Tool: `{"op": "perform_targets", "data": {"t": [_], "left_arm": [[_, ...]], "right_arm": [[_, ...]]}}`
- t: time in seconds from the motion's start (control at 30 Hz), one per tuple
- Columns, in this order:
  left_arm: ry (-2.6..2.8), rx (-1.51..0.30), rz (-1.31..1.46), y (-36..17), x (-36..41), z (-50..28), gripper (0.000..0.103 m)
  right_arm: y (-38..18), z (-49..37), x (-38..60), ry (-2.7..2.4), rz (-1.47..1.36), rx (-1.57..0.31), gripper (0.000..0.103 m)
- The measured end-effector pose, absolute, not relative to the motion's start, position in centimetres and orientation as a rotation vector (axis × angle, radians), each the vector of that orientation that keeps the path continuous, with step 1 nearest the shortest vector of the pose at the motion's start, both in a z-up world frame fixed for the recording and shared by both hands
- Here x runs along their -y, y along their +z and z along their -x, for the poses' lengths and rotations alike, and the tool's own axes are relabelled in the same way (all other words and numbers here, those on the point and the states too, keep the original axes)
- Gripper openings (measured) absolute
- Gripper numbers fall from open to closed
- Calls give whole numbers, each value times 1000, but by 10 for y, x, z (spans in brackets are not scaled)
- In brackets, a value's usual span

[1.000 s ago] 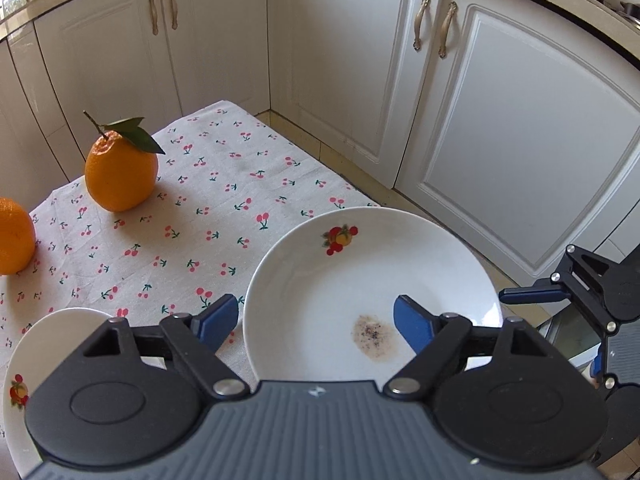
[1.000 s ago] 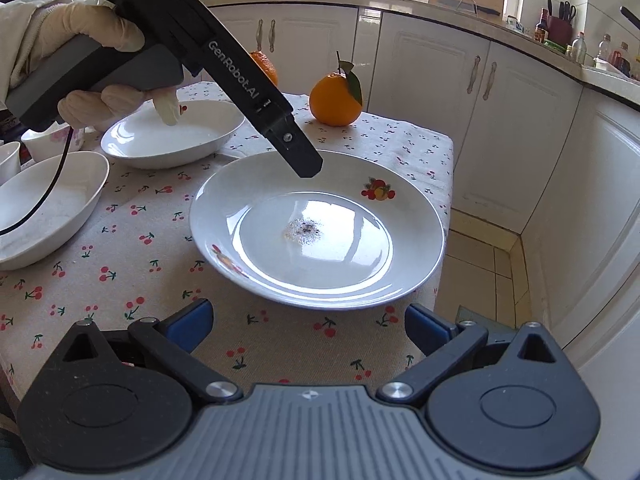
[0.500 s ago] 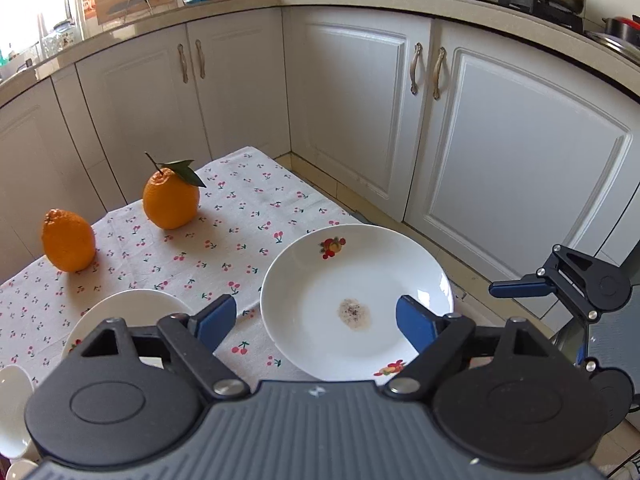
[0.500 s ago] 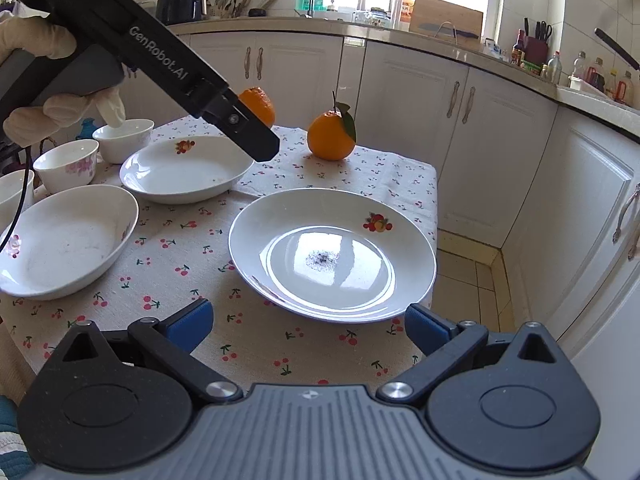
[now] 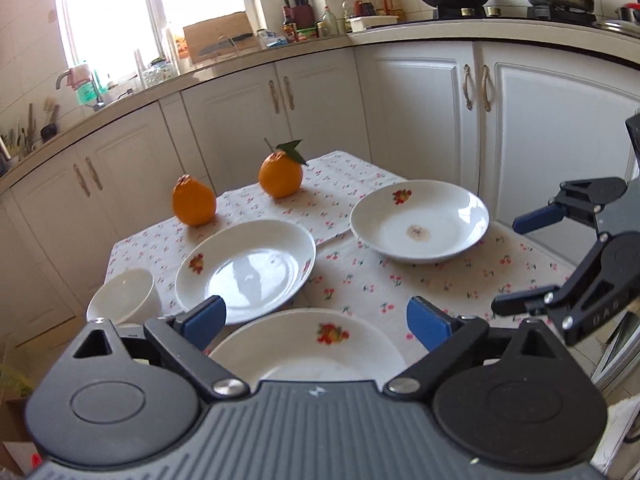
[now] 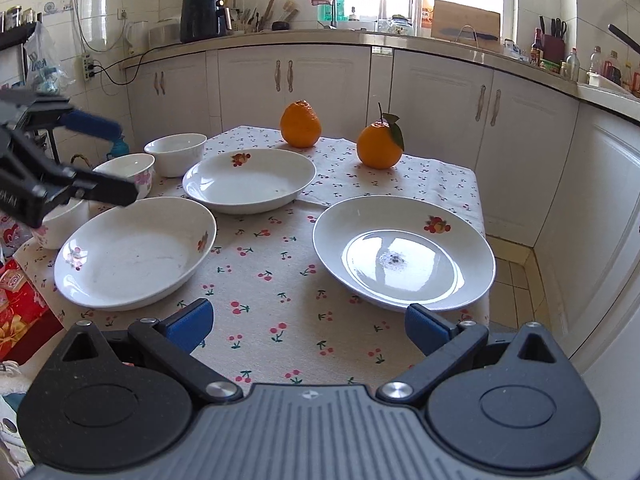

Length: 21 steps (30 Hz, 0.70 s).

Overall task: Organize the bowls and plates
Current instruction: 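Move the right gripper to the large white plate's rim and close it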

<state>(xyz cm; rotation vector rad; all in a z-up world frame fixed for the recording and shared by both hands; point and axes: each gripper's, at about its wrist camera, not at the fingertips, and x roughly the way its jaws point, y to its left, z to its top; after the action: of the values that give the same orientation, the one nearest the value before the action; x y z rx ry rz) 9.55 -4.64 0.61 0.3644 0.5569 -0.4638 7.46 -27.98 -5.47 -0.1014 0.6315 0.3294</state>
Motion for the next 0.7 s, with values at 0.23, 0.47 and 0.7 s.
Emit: {"op": "perform_targets", "data": {"t": [0.23, 0.47, 0.7], "left_arm": [[-395, -676, -270, -36, 3, -63, 97], [-378, -746, -242, -67, -18, -56, 97], [-367, -752, -226, -83, -21, -65, 97]], "right_arm": [[-56, -75, 266, 354, 79, -651, 103], [-57, -80, 250, 414, 89, -691, 103], [-53, -91, 236, 481, 86, -713, 103]]}}
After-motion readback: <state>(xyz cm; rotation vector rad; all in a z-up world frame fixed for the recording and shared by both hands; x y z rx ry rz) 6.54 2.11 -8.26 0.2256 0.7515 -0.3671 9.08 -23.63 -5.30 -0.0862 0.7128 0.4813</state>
